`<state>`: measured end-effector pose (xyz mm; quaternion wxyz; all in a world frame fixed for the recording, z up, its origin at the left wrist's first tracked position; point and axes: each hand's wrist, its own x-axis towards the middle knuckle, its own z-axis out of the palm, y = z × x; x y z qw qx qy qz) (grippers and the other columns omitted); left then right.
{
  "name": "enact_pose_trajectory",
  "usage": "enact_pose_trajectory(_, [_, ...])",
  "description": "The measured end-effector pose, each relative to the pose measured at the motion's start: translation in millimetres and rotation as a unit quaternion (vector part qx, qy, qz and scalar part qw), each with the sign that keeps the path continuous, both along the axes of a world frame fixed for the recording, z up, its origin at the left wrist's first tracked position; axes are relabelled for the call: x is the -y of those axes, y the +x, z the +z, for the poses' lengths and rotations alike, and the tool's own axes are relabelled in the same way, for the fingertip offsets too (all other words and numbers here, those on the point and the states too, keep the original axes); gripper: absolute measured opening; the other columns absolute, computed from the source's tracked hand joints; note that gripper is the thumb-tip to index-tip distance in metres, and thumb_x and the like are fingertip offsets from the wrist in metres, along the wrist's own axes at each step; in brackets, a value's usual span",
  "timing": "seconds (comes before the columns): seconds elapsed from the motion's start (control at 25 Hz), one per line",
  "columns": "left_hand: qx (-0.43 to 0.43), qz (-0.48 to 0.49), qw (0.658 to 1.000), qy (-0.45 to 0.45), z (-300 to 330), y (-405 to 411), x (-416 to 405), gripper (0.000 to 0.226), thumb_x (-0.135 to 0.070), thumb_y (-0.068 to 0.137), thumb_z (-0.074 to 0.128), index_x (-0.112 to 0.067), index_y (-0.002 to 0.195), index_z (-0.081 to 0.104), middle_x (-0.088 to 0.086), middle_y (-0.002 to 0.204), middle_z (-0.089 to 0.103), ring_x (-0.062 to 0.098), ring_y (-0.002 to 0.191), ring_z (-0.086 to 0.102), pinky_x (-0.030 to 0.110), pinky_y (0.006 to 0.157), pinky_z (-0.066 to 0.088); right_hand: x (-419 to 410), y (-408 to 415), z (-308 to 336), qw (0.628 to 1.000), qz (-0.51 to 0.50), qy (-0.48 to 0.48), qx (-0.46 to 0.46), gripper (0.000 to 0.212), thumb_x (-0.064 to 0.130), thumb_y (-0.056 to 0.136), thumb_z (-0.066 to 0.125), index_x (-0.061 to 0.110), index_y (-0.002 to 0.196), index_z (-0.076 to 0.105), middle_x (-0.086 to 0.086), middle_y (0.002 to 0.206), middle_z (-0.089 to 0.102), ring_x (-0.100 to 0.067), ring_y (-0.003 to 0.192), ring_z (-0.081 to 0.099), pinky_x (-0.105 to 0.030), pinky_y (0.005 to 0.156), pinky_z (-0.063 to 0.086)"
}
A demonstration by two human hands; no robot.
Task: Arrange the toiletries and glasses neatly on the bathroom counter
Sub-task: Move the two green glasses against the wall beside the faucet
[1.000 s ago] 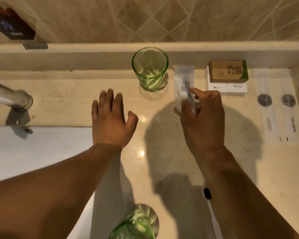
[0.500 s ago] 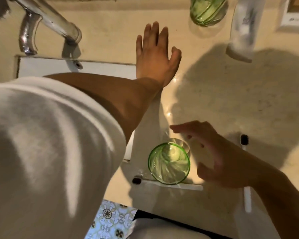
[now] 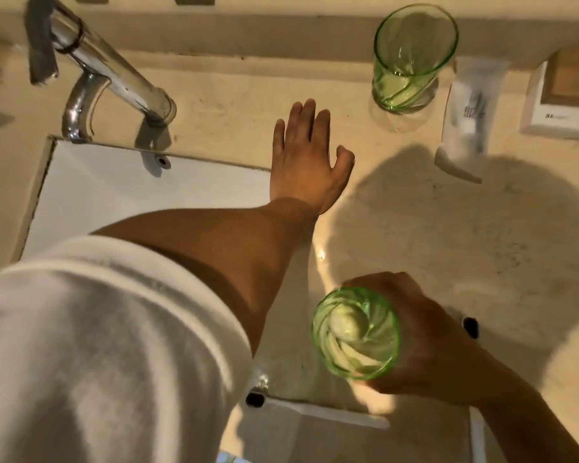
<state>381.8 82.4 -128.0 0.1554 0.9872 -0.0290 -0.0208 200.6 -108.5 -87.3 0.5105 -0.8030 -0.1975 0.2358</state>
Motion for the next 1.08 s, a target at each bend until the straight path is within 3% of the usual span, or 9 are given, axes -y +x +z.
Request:
enact_pose_trajectory(0.12, [-0.007, 0.034, 0.999, 0.010, 0, 2, 0, 0.075, -0.048, 0.093, 0.041, -0.009, 0.155, 0.028, 0.013, 0.167, 0.018, 0.024, 0.156, 0.007, 0.051, 0.126, 0.000, 13, 38, 12, 0.990, -0.140, 0.029, 0.013, 0.097, 0.068, 0.051, 0.087, 0.046, 0.137, 0.047, 0.019, 0.129, 0.055, -0.004, 0.116, 0.059, -0.011, 0.090, 0.049])
enact_pose_trajectory(0.28, [-0.049, 0.110, 0.992, 0.043, -2, 0, 0, 0.091, -0.058, 0.092, 0.035, -0.003, 0.160, 0.008, 0.017, 0.170, 0.002, 0.028, 0.157, -0.005, 0.055, 0.125, -0.006, -5, 100, 23, 0.958, -0.278, 0.020, 0.067, 0.092, 0.061, 0.056, 0.086, 0.042, 0.138, 0.049, 0.017, 0.130, 0.058, -0.001, 0.118, 0.056, -0.016, 0.088, 0.049])
enact_pose_trajectory(0.44, [-0.059, 0.119, 0.990, 0.050, -3, 3, 0, 0.088, -0.060, 0.096, 0.027, -0.005, 0.160, 0.001, 0.014, 0.170, -0.005, 0.027, 0.156, -0.013, 0.055, 0.124, -0.009, -38, 149, 23, 0.924, -0.367, 0.072, 0.083, 0.094, 0.052, 0.065, 0.088, 0.030, 0.146, 0.045, 0.014, 0.136, 0.059, -0.003, 0.122, 0.058, -0.027, 0.096, 0.054])
enact_pose_trajectory(0.56, [-0.059, 0.103, 0.992, 0.046, -5, 2, -1, 0.092, -0.064, 0.092, 0.020, -0.008, 0.160, -0.002, 0.013, 0.170, -0.010, 0.026, 0.155, -0.019, 0.056, 0.124, -0.009, -58, 170, 22, 0.918, -0.380, 0.050, 0.103, 0.096, 0.049, 0.065, 0.089, 0.026, 0.147, 0.045, 0.010, 0.135, 0.061, -0.004, 0.116, 0.060, -0.023, 0.094, 0.055])
enact_pose_trajectory(0.72, [-0.046, 0.086, 0.995, 0.013, -7, 2, -8, 0.097, -0.065, 0.086, 0.050, -0.019, 0.161, 0.009, 0.010, 0.171, -0.003, 0.022, 0.155, -0.019, 0.053, 0.123, -0.016, -86, 178, 20, 0.929, -0.353, -0.012, 0.113, 0.100, 0.061, 0.063, 0.084, 0.033, 0.147, 0.037, 0.011, 0.132, 0.061, 0.004, 0.105, 0.056, 0.001, 0.086, 0.041])
enact_pose_trajectory(0.8, [-0.051, 0.084, 0.995, -0.014, -9, 3, -9, 0.099, -0.067, 0.084, 0.052, -0.024, 0.161, 0.008, 0.008, 0.171, 0.001, 0.020, 0.156, -0.015, 0.050, 0.123, -0.019, -98, 182, 17, 0.928, -0.353, -0.030, 0.112, 0.098, 0.061, 0.063, 0.083, 0.033, 0.146, 0.037, 0.009, 0.132, 0.063, 0.006, 0.104, 0.052, 0.006, 0.082, 0.034])
enact_pose_trajectory(0.92, [-0.045, 0.089, 0.994, -0.040, -11, 4, -8, 0.097, -0.076, 0.083, 0.030, -0.026, 0.161, 0.002, 0.009, 0.171, 0.000, 0.019, 0.156, -0.017, 0.050, 0.123, -0.019, -106, 191, 15, 0.923, -0.372, -0.024, 0.100, 0.092, 0.061, 0.064, 0.081, 0.034, 0.142, 0.042, 0.012, 0.128, 0.065, 0.009, 0.104, 0.052, 0.008, 0.081, 0.033])
enact_pose_trajectory(1.08, [-0.027, 0.078, 0.997, 0.008, -19, 4, -9, 0.118, -0.067, 0.081, 0.065, -0.019, 0.157, -0.010, 0.016, 0.169, -0.006, 0.026, 0.154, -0.022, 0.053, 0.123, -0.016, -110, 204, 8, 0.912, -0.392, -0.024, 0.116, 0.088, 0.058, 0.066, 0.082, 0.030, 0.140, 0.043, 0.009, 0.124, 0.069, -0.003, 0.106, 0.064, -0.004, 0.084, 0.045])
